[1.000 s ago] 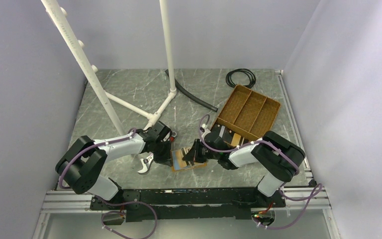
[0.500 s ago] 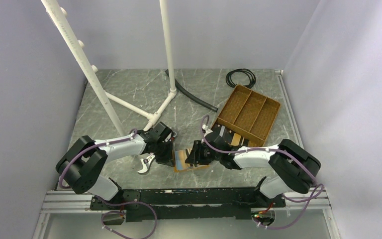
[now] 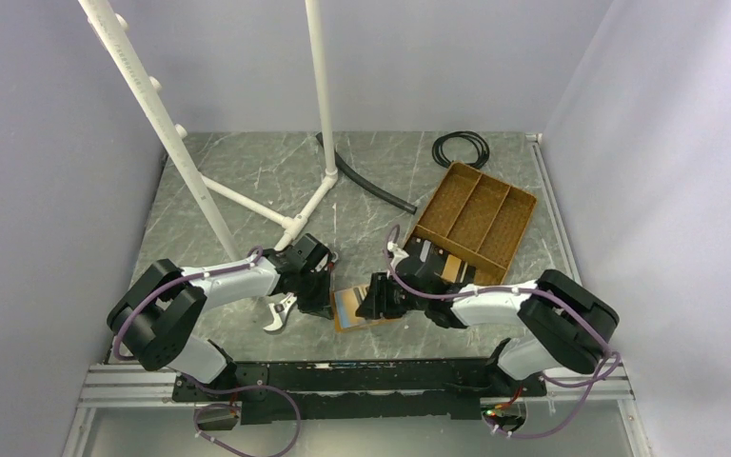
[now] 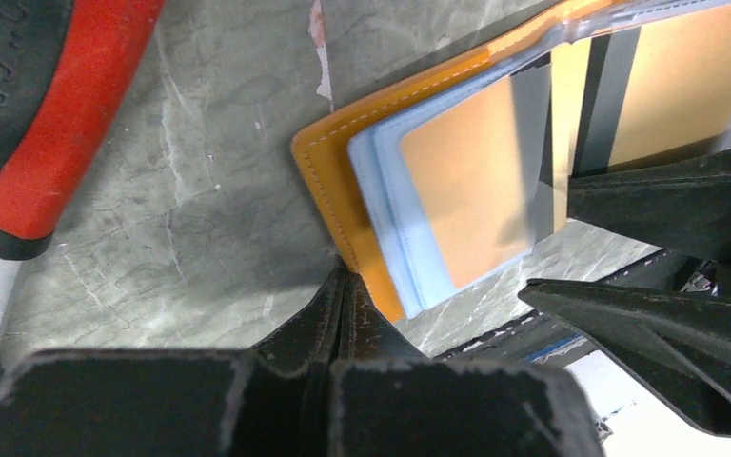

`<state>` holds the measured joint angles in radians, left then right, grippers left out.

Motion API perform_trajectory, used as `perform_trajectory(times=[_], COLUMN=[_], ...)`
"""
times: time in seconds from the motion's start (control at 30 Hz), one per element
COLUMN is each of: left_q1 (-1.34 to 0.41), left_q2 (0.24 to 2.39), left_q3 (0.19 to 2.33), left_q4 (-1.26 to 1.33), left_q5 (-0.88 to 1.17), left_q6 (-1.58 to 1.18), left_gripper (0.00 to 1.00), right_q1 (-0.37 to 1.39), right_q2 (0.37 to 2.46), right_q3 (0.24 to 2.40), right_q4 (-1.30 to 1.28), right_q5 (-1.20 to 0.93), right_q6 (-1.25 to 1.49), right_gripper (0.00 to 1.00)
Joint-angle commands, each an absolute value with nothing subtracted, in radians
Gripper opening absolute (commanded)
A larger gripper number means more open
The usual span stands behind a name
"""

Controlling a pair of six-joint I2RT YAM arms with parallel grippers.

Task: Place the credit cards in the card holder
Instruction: Insert the credit card into the card holder.

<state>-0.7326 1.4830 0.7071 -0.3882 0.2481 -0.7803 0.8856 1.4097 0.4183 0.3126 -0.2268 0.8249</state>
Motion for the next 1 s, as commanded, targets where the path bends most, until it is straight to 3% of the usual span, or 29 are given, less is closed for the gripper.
perform_trajectory(times=[0.0, 0.13, 0.27, 0.4, 0.7, 0.83, 0.9, 0.97], left_q1=[-0.738, -0.744, -0.744, -0.743, -0.729, -0.728, -0.729, -0.744], left_q2=[1.482, 1.495, 1.478, 1.472, 1.359, 1.363, 1.391, 1.43], left_q3=[0.696, 0.706, 0.727, 0.764, 0.825, 0.813, 0.806, 0.815], left_q4=[-0.352, -0.339, -0.38, -0.467, -0.624, -0.546, -0.499, -0.488], left_q5=[0.28, 0.291, 0.262, 0.214, 0.195, 0.28, 0.311, 0.307], left_q6=[-0.798, -0.8, -0.78, -0.752, -0.712, -0.739, -0.753, -0.757], left_gripper=[0.0, 0.0, 0.0, 0.01, 0.13, 0.17, 0.16, 0.12], right_q1=[0.908, 0.951, 0.948, 0.948, 0.947, 0.946, 0.946, 0.948], right_q2=[1.495, 1.514, 1.441, 1.418, 1.308, 1.352, 1.381, 1.413], right_q3=[0.436, 0.484, 0.431, 0.46, 0.514, 0.523, 0.526, 0.528], right_q4=[0.391, 0.351, 0.38, 0.268, 0.047, 0.075, 0.111, 0.151], right_q5=[-0.294, -0.277, -0.274, -0.219, -0.129, -0.143, -0.154, -0.18], right_q6=[0.782, 0.762, 0.757, 0.732, 0.678, 0.683, 0.689, 0.699], right_gripper=[0.48, 0.5, 0.59, 0.6, 0.6, 0.53, 0.45, 0.44])
